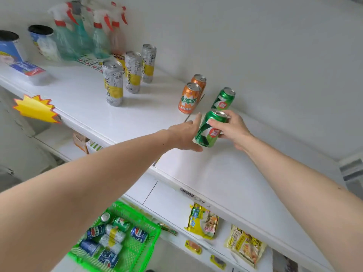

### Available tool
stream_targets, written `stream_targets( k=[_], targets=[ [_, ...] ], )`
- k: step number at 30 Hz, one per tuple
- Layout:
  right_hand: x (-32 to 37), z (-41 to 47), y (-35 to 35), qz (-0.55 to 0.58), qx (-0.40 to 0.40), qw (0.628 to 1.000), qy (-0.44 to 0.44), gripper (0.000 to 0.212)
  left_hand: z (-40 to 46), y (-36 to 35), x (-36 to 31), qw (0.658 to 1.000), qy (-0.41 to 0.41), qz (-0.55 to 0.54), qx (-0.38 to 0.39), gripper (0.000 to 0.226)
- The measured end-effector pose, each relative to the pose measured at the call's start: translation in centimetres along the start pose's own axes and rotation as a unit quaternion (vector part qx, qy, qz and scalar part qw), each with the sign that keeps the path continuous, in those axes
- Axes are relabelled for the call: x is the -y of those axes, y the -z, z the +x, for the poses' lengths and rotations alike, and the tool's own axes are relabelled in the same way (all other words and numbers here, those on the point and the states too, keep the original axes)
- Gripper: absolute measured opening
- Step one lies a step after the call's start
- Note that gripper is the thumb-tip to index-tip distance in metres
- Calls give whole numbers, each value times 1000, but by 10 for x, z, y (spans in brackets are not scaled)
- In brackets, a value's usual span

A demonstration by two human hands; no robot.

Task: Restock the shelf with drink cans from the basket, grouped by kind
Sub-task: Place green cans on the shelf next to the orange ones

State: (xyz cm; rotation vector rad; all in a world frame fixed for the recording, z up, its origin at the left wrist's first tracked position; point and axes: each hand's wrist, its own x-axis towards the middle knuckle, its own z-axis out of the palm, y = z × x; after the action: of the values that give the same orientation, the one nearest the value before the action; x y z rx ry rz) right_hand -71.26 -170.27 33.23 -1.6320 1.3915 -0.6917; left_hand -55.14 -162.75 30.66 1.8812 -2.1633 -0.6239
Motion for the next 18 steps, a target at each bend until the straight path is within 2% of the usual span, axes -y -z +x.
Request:
stream_targets(
  k=[4,7,18],
  targets=[
    [-12,35,14,-45,-38,998,28,63,22,-4,-4,995,20,101,8,85],
    [-19,57,18,-39,-51,997,32,58,37,-5,-6,988,25,150,22,65],
    [-26,106,17,-46,-49,996,51,61,65,-7,-2,981,52,177,67,57]
  ],
)
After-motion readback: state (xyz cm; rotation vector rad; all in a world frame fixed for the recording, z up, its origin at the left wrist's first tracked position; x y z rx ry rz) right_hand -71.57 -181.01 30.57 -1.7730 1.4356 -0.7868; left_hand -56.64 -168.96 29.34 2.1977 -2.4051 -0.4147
